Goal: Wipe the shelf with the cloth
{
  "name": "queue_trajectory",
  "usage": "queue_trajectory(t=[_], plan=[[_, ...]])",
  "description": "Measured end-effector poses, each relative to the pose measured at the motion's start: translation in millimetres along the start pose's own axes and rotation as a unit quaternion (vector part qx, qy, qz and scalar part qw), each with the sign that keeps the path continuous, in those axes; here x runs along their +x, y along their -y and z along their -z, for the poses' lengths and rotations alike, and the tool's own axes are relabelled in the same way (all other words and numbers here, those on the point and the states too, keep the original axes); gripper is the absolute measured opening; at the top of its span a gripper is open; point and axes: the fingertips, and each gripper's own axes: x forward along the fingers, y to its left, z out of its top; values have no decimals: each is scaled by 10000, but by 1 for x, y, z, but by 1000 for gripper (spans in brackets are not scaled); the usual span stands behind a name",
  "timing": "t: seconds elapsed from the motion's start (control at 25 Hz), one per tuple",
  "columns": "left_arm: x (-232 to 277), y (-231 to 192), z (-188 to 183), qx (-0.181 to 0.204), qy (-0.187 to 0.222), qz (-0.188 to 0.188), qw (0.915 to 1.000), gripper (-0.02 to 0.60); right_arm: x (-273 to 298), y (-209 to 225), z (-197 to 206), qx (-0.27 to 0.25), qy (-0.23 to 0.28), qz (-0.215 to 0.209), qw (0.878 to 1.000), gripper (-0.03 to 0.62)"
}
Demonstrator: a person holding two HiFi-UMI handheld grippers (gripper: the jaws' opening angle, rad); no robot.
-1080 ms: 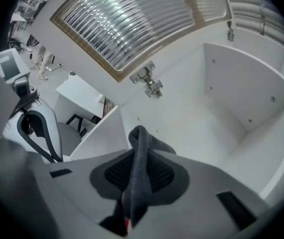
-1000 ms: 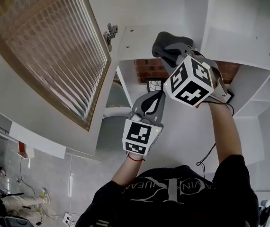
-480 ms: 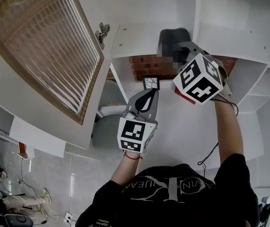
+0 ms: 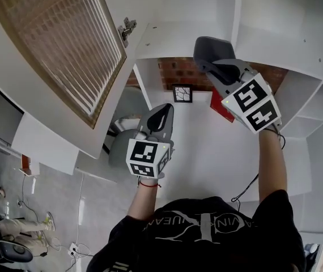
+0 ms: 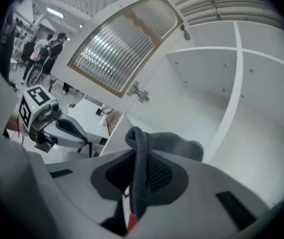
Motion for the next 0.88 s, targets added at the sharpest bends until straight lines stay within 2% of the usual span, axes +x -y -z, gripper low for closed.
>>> queue_trajectory(t=[0.2, 0.4, 0.6, 0.88], plan=[[-8, 9, 4, -104, 131, 75, 9998, -15, -20, -12, 13, 616, 408, -188, 9971, 58], [-21, 17, 14, -801, 274, 55, 9964, -14, -35, -29, 39, 1162, 444, -475, 9911, 58], [-38, 30, 29, -410, 81, -235, 9989, -14, -52, -54, 73, 1548, 525, -595, 9847, 57], [-66, 42, 44, -348, 147, -569, 9977, -15, -71, -77, 108, 2063, 799, -439, 9742, 57]])
